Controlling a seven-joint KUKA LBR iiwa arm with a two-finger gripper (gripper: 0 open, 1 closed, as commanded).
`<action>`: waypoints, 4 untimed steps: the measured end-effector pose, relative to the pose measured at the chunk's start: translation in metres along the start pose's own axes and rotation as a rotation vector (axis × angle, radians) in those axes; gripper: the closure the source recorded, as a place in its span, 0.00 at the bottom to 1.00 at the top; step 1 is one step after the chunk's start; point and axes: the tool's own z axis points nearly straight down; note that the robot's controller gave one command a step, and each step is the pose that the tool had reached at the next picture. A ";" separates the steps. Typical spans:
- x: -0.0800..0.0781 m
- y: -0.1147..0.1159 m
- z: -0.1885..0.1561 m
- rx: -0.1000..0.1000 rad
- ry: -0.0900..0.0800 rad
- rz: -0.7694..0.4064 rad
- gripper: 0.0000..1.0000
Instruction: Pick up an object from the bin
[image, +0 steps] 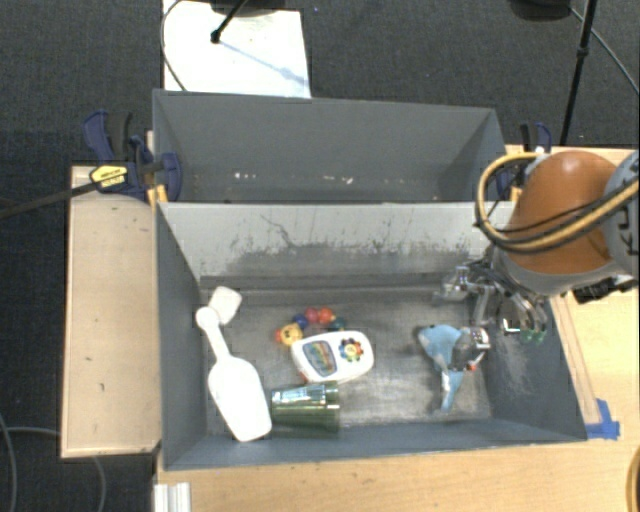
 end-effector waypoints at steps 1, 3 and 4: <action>-0.002 0.000 -0.004 0.001 -0.008 -0.003 0.00; -0.012 -0.051 0.074 -0.002 -0.008 -0.011 0.00; -0.001 -0.044 0.075 0.003 -0.013 0.233 0.00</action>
Offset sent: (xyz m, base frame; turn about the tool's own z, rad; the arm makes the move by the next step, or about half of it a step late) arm 0.0070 -0.0520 -0.0795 0.1173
